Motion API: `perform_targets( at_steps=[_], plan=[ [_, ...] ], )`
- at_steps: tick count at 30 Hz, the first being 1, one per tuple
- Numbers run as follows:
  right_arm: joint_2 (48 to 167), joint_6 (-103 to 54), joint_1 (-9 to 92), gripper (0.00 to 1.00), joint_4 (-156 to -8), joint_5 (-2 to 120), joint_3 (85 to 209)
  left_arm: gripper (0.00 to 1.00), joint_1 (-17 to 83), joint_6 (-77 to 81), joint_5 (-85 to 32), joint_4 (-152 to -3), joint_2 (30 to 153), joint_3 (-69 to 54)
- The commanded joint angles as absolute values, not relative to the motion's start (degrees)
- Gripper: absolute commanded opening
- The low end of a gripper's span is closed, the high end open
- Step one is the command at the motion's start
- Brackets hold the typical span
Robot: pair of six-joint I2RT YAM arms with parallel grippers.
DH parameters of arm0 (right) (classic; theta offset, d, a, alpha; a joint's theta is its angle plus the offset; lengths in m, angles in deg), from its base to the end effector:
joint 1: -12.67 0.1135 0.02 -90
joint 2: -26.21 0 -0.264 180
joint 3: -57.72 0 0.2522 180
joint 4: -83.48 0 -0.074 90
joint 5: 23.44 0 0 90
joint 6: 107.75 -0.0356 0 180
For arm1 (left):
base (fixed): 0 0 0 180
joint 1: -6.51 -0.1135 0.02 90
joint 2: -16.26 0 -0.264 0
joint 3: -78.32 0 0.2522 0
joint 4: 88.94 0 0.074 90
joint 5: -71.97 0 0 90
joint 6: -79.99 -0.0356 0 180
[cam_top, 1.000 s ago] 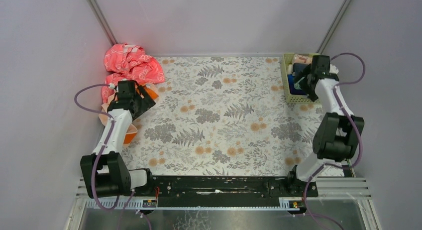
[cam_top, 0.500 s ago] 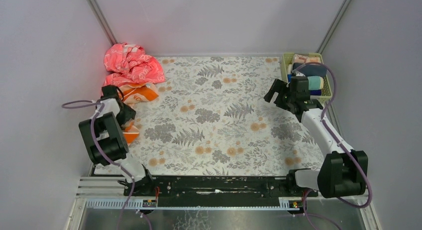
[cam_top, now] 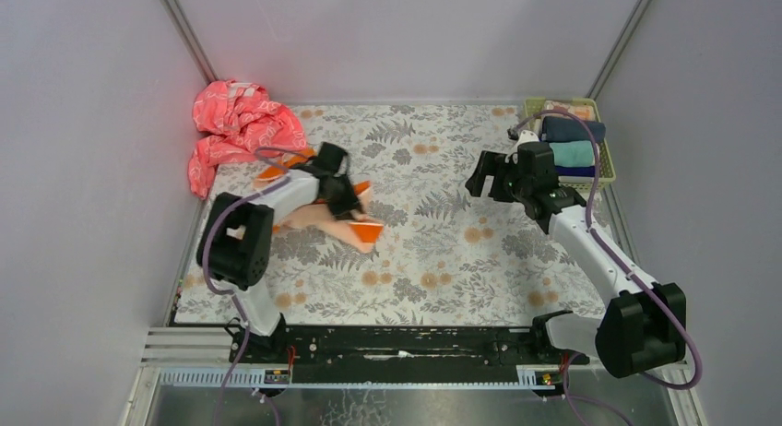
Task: Roll the towels
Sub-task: Move the towel to the center of the board.
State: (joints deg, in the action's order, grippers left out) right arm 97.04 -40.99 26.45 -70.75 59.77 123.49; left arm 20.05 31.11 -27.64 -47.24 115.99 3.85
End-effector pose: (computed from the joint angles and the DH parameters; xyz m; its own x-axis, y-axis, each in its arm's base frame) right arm 0.2694 0.0704 0.2846 -0.5896 0.2588 -0.7651 -0.1115 0.9121 0.3945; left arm 0.3247 -0.0843 0.1657 -0.8676 -0.4580 -0.1938 -0.3666 0.8523 -0.3731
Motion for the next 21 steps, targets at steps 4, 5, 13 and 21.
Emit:
perform_targets(
  at_steps=[4,5,13,21],
  plan=[
    [98.00,-38.77,29.61,0.95,-74.60,51.93,125.45,0.47,37.05,36.89,-34.44,-49.39,117.13,-14.36],
    [98.61,-39.01,29.71,0.95,-75.00,50.57,125.57,0.48,37.58,36.49,-34.02,-49.13,115.87,-14.72],
    [109.43,-38.84,31.83,0.92,-77.68,42.83,130.90,0.61,28.56,34.85,-29.93,-49.10,102.47,1.02],
    [118.59,-35.83,37.07,0.91,-77.01,43.61,135.92,0.69,10.21,35.13,-29.30,-48.88,90.66,19.44]
  ],
)
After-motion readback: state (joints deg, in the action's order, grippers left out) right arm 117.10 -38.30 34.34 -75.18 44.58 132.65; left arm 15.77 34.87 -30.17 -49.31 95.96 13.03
